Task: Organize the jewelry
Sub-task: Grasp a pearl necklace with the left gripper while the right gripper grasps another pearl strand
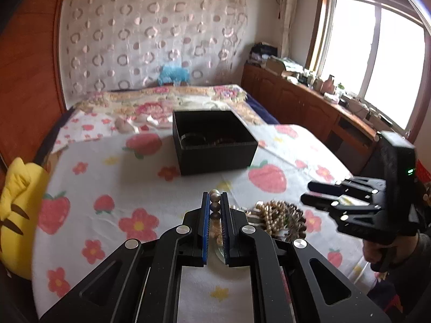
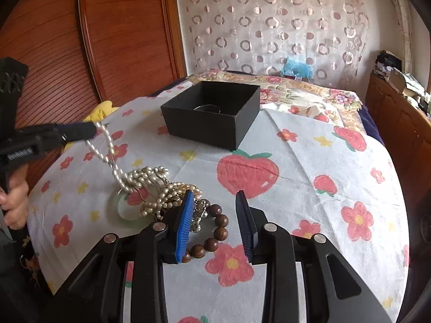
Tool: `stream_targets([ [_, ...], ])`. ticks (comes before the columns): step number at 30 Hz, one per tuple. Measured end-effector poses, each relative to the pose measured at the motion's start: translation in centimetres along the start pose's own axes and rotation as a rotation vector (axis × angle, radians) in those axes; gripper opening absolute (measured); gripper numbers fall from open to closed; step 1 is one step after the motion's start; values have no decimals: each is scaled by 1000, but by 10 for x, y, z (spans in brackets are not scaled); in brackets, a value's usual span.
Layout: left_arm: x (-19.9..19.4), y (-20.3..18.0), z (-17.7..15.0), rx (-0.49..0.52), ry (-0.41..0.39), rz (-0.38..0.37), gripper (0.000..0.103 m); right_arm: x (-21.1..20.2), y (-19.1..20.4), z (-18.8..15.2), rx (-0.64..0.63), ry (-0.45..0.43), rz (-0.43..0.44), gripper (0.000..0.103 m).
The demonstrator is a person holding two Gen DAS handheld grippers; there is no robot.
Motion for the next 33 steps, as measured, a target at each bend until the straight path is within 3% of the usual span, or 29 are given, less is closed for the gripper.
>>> stream_targets([
  [10,-25,-4,22,26,-71,12,7,26,20,10,1,66,91,35],
  [21,-21,-8,19,24,-63,1,7,50,35,11,7,162,145,36],
  [23,-21,-8,19,26,-64,1,7,51,36,11,3,167,147,34],
  [27,-20,-9,18,24,-62,1,7,49,32,12,-6,171,154,16],
  [33,-19,-9,17,21,-64,1,7,44,28,13,-27,153,136,13],
])
Point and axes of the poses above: each gripper's, at about its wrist camera, not at the fingertips, and x roughly the way its jaws point, y to its left, z to its top, the point moved 8 cm from there along x, roughly the way its jaws point, and after that the axes turned 11 degrees about -z, right-handed, at the moved point
